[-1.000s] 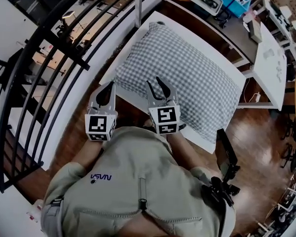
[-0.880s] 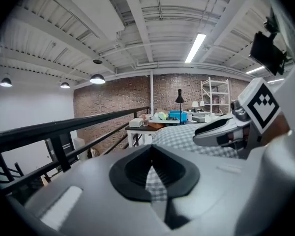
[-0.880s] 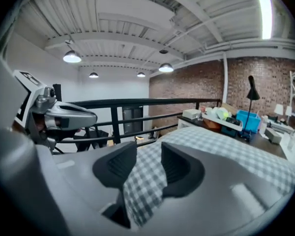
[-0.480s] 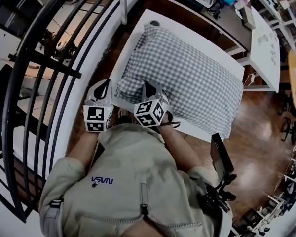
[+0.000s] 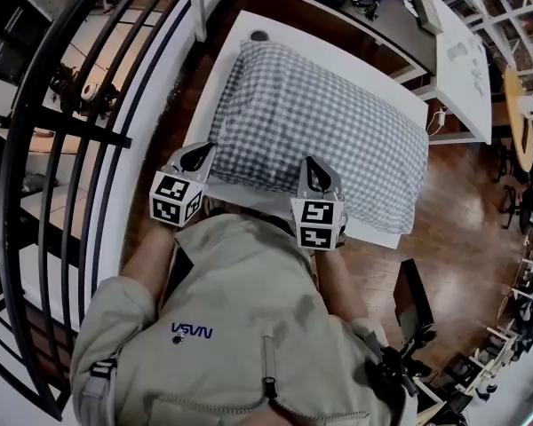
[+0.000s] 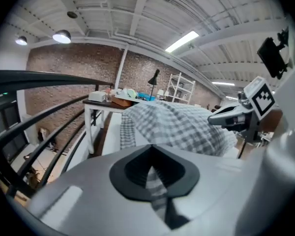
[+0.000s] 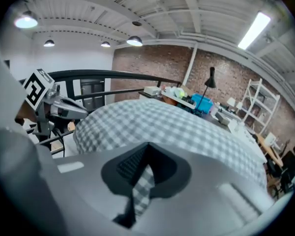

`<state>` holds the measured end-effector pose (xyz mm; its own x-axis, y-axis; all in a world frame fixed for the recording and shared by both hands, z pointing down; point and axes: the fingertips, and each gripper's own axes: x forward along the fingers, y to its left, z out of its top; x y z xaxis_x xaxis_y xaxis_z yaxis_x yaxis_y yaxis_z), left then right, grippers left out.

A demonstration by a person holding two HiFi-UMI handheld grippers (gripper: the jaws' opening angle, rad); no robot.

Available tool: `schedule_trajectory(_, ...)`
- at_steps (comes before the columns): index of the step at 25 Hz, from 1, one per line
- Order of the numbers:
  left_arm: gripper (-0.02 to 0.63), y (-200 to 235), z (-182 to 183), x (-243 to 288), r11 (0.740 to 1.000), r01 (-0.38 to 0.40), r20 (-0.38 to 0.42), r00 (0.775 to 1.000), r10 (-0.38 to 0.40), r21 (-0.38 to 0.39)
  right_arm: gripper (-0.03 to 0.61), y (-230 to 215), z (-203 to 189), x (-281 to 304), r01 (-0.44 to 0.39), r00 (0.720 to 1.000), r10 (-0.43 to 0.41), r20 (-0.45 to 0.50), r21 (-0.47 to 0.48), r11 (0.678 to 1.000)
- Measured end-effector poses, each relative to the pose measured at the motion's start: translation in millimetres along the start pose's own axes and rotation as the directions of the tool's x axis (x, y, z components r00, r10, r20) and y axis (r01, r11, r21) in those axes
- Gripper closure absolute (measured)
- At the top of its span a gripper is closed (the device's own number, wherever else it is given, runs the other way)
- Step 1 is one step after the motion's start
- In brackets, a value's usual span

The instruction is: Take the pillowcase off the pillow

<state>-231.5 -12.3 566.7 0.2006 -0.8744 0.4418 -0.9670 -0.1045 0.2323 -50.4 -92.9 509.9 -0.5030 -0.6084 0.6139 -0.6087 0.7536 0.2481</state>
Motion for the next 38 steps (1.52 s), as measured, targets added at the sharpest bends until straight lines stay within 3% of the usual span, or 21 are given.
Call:
schedule_trajectory(3, 0.595, -14.2, -9.6, 18.0, 0.998, 0.061, -0.045, 0.997, -0.061, -0.004, 0.575, -1.5, -10.2, -4.0, -0.069, 0.998, 0.069, 0.014, 0.040, 0.997)
schedule_trajectory(6, 0.588, -25.9, -17.2, 23.6, 0.994, 0.110, -0.069, 0.991, -0.110, -0.013, 0.568, 41.1, 9.7, -6.6, -0.238, 0.968, 0.239, 0.074, -0.017, 0.971)
schedule_trajectory(8, 0.607, -42.5, -21.7, 22.2, 0.988, 0.151, -0.074, 0.986, -0.151, -0.011, 0.391, 82.3, 21.7, -6.6, -0.365, 0.925, 0.371, 0.080, -0.086, 0.927)
schedule_trajectory(10, 0.607, -57.9, -25.3, 20.2, 0.984, 0.178, -0.075, 0.981, -0.179, -0.013, 0.327, 118.3, 25.8, -0.8, -0.432, 0.894, 0.447, 0.040, -0.194, 0.881)
schedule_trajectory(11, 0.607, -60.7, -27.0, 19.7, 0.985, 0.172, -0.079, 0.982, -0.172, -0.018, 0.308, 131.1, 24.9, 5.3, -0.437, 0.892, 0.453, 0.005, -0.253, 0.863)
schedule_trajectory(13, 0.608, -58.5, -29.8, 19.2, 0.989, 0.145, -0.086, 0.985, -0.148, -0.038, 0.333, 142.3, 17.0, 23.0, -0.401, 0.912, 0.404, -0.069, -0.359, 0.843)
schedule_trajectory(14, 0.607, -58.6, -29.2, 18.4, 0.987, 0.152, -0.081, 0.984, -0.155, -0.045, 0.411, 141.4, 10.8, 32.7, -0.370, 0.927, 0.363, -0.097, -0.403, 0.837)
schedule_trajectory(15, 0.609, -59.5, -27.0, 17.0, 0.985, 0.167, -0.074, 0.983, -0.170, -0.041, 0.571, 138.3, 4.6, 40.9, -0.344, 0.938, 0.328, -0.115, -0.432, 0.834)
schedule_trajectory(17, 0.607, -53.4, -19.8, 14.4, 0.987, 0.159, -0.055, 0.986, -0.159, -0.010, 0.574, 129.8, -2.9, 48.9, -0.331, 0.943, 0.305, -0.132, -0.430, 0.840)
schedule_trajectory(22, 0.607, 9.7, -4.5, -0.1, 0.996, -0.065, 0.005, 0.998, 0.065, -0.056, 0.574, 96.0, -3.7, 38.3, -0.273, 0.962, 0.252, -0.105, -0.323, 0.906)
schedule_trajectory(26, 0.607, 27.6, -11.9, -4.8, 0.995, -0.097, -0.031, 0.995, 0.096, -0.022, 0.575, 73.1, -3.2, 15.1, -0.192, 0.981, 0.177, -0.085, -0.234, 0.953)
schedule_trajectory(28, 0.607, 25.5, -18.5, 3.5, 0.997, -0.062, -0.064, 0.996, 0.059, -0.036, 0.575, 62.8, -4.2, 6.4, -0.173, 0.984, 0.160, -0.080, -0.208, 0.963)
schedule_trajectory(31, 0.604, 4.2, -28.1, 21.9, 0.983, 0.080, -0.104, 0.990, -0.098, -0.166, 0.575, 51.7, -12.9, 1.4, -0.163, 0.985, 0.150, -0.083, -0.184, 0.969)
schedule_trajectory(33, 0.500, -17.5, -36.8, 31.9, 0.943, 0.196, -0.129, 0.963, -0.237, -0.269, 0.575, 50.4, -18.6, 2.0, -0.166, 0.985, 0.152, -0.087, -0.178, 0.970)
schedule_trajectory(35, 0.457, -34.3, -42.1, 36.0, 0.903, 0.273, -0.140, 0.932, -0.333, -0.331, 0.575, 51.6, -21.0, 2.3, -0.172, 0.983, 0.159, -0.087, -0.178, 0.969)
schedule_trajectory(37, 0.446, -46.0, -42.5, 38.2, 0.886, 0.321, -0.149, 0.910, -0.386, -0.336, 0.575, 53.2, -20.9, 2.1, -0.183, 0.982, 0.171, -0.078, -0.178, 0.967)
schedule_trajectory(38, 0.468, -51.1, -42.6, 40.0, 0.889, 0.335, -0.166, 0.902, -0.399, -0.313, 0.575, 54.3, -21.1, 2.0, -0.189, 0.981, 0.179, -0.074, -0.178, 0.966)
